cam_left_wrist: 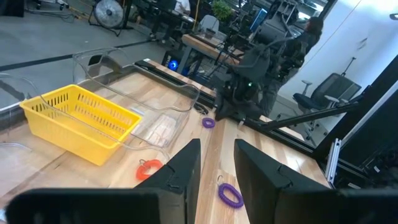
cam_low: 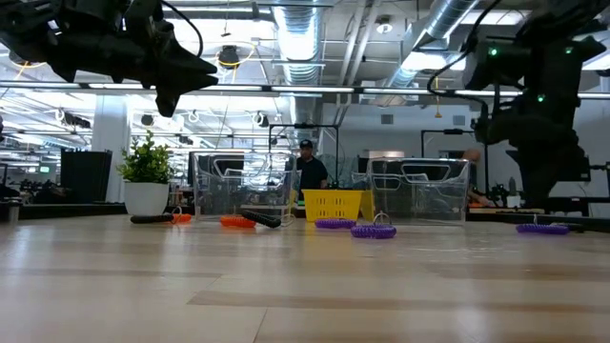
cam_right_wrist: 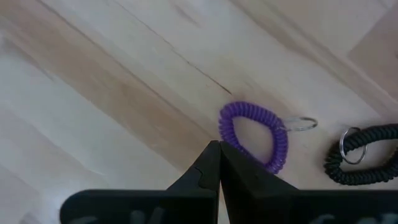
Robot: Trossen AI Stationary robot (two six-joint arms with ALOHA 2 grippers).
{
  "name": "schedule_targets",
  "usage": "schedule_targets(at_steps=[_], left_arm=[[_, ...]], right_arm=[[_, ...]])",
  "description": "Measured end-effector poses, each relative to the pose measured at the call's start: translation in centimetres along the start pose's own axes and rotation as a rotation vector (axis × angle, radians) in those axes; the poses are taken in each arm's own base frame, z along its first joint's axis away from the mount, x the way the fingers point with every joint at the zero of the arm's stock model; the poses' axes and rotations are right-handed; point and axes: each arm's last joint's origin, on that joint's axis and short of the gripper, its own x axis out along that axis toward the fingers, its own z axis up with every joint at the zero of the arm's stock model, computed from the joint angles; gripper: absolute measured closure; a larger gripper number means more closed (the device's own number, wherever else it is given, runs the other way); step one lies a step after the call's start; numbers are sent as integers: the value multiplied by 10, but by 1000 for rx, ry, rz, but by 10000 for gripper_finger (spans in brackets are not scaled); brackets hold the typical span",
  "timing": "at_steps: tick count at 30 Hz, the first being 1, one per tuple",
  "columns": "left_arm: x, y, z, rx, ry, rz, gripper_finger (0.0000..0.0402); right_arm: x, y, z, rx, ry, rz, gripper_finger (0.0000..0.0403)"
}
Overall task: Sort spring keychains
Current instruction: Put the top right purple spring keychain into the right transparent bin
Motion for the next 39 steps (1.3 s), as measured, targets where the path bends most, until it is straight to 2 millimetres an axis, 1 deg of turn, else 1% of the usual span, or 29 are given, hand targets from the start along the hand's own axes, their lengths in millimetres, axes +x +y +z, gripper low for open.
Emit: schedule_targets(at_steps=[7,11,23,26,30,33,39], left_arm=[[0,0,0,0,0,0,307],[0,0,0,0,0,0,307],[0,0,0,0,0,0,307],[0,0,0,0,0,0,307],[0,0,0,0,0,0,307],[0,0,0,0,0,0,307],[0,0,0,0,0,0,307]], right_arm=[[11,6,-1,-38,57,-44,402],[13,7,-1,-36,61,-48,392],[13,7,0,-37,52,-43,306],[13,7,1,-36,33,-57,293],[14,7,2,-35,7,-72,286],[18,8,3,-36,20,-83,285],[38,11,2,-39,84,-98,284]])
